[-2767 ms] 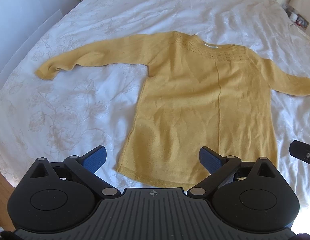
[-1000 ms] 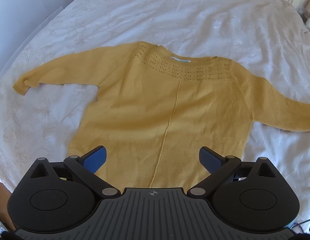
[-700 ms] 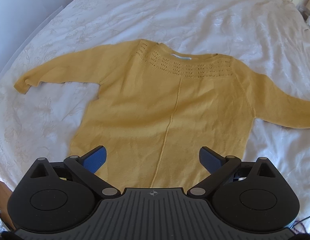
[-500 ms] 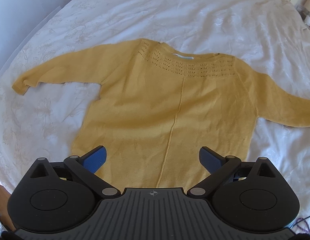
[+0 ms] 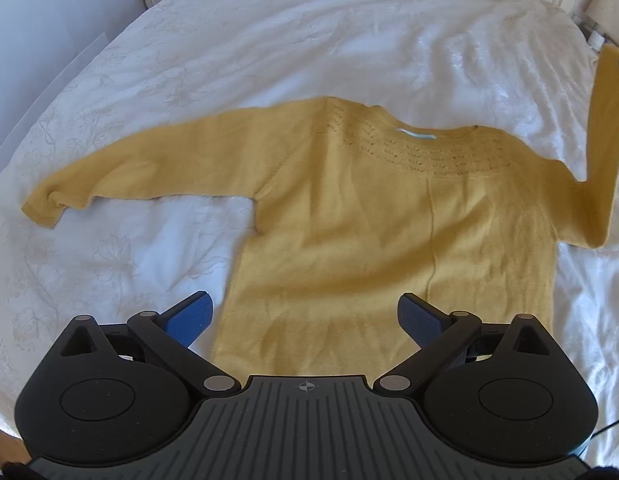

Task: Fold small clothes
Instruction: 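Grasp the sleeve with the right tool, fold it across the body, release, then move the left tool to the cuff of the other sleeve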

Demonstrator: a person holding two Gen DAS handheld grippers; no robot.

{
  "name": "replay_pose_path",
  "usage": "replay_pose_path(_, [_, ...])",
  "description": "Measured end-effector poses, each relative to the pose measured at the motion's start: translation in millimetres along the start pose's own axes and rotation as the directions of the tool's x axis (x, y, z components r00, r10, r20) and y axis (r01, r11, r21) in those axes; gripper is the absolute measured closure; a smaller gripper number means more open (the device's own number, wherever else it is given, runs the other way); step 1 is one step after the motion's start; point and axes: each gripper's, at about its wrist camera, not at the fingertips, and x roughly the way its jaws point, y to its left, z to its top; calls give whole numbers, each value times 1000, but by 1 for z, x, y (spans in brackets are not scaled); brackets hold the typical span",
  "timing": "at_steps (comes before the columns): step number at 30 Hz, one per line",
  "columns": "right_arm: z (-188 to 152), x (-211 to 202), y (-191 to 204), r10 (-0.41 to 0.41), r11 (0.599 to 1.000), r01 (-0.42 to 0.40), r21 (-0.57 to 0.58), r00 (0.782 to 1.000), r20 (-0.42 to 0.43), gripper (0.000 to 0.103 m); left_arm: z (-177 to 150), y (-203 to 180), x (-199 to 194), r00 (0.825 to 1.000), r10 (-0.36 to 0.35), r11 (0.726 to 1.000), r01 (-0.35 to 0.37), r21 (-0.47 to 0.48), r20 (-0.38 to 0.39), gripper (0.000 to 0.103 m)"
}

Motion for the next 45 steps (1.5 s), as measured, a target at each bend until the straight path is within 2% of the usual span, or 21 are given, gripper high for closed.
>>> replay_pose_path(3, [-18, 41, 56, 70, 996, -73, -44, 996, -53, 87, 0, 35, 7, 1000, 19, 1000, -19, -25, -3, 3])
replay_pose_path(7, [-46, 104, 110, 108, 990, -119, -70, 985, -137, 87, 0, 80, 16, 999, 52, 997, -53, -58, -12, 3])
replay_pose_path(13, [-100, 179, 165, 51, 985, -90, -149, 967, -250, 87, 2, 137, 28, 994, 105, 987, -106, -118, -17, 3])
replay_pose_path(15, [-118, 194, 177, 32, 982, -79, -171, 963, -266, 78, 4, 153, 33, 993, 113, 983, -115, -141, -16, 3])
replay_pose_path(17, [-128, 205, 183, 34, 984, -79, -158, 962, -272, 76, 5, 168, 37, 993, 116, 979, -116, -166, -9, 3])
replay_pose_path(18, [-132, 207, 185, 33, 986, -75, -149, 963, -267, 72, 7, 175, 39, 993, 115, 977, -115, -178, -6, 3])
replay_pose_path(19, [-135, 206, 185, 32, 987, -71, -144, 965, -259, 62, 8, 184, 41, 994, 113, 975, -112, -191, -4, 4])
replay_pose_path(20, [-140, 206, 188, 19, 988, -55, -142, 970, -244, 52, 9, 192, 44, 994, 109, 974, -106, -199, 0, 11])
replay_pose_path(22, [-147, 201, 189, 10, 989, -44, -142, 973, -232, 47, 11, 206, 50, 994, 106, 972, -104, -211, -2, 15])
replay_pose_path(25, [-158, 191, 190, 9, 988, -46, -149, 970, -243, 47, 11, 228, 61, 991, 131, 966, -124, -225, 13, 15])
replay_pose_path(30, [-184, 171, 194, -33, 982, -15, -190, 969, -244, 45, 15, 251, 78, 970, 243, 957, -236, -171, 25, 15])
replay_pose_path(35, [-209, 158, 196, -45, 982, -8, -188, 960, -277, 44, 22, 278, 90, 960, 274, 950, -263, -169, 51, 15])
replay_pose_path(36, [-212, 158, 196, -44, 983, -9, -182, 957, -286, 44, 23, 284, 94, 959, 279, 948, -267, -176, 45, 16])
replay_pose_path(38, [-218, 158, 196, -39, 986, -12, -166, 952, -302, 44, 25, 296, 101, 958, 283, 942, -272, -198, 33, 24])
replay_pose_path(40, [-222, 160, 196, -38, 988, -11, -153, 949, -312, 44, 26, 311, 106, 963, 267, 938, -253, -238, 29, 28])
replay_pose_path(45, [-225, 164, 205, -32, 985, -24, -169, 947, -321, 44, 31, 342, 116, 967, 252, 910, -221, -350, 47, 30])
